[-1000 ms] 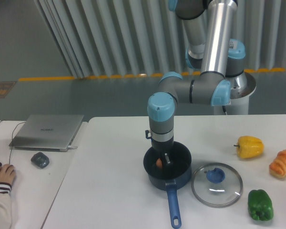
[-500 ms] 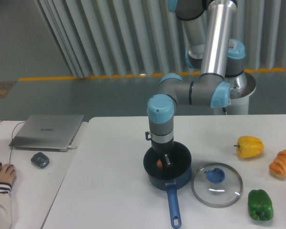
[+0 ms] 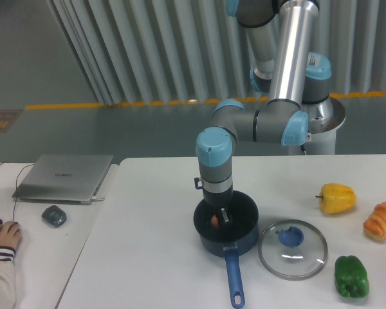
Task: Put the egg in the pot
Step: 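Lower the egg into the saucepan and open the gripper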
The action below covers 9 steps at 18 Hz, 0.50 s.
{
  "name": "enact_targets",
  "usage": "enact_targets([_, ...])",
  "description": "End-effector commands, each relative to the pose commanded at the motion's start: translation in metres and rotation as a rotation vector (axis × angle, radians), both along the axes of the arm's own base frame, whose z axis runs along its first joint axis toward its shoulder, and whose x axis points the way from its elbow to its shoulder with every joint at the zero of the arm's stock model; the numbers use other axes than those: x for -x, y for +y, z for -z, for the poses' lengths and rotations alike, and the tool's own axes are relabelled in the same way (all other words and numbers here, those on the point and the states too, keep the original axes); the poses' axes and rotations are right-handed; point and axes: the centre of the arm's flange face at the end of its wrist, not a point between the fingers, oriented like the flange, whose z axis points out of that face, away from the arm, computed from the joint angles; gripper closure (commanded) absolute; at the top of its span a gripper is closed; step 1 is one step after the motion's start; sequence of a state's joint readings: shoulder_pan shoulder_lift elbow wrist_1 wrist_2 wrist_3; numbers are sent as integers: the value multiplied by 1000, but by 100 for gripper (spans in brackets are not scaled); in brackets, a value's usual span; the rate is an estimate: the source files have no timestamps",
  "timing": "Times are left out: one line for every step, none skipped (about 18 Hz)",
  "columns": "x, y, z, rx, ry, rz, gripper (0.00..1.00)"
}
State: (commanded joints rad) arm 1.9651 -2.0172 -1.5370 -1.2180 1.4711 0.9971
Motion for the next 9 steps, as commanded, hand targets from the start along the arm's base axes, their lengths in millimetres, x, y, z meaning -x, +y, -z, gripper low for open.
enact_targets([0, 0, 1, 0, 0, 2, 42])
enact_targets([0, 0, 0, -2, 1, 2, 42])
enact_targets([0, 0, 0, -2, 1, 2, 42])
enact_targets([0, 0, 0, -1, 1, 0, 42])
enact_targets([0, 0, 0, -2, 1, 2, 42])
enact_targets([0, 0, 0, -2, 1, 2, 40])
enact_targets([0, 0, 0, -2, 1, 2, 37])
enact_targets([0, 0, 0, -2, 1, 2, 37])
enact_targets([0, -1, -1, -3, 1, 2, 37])
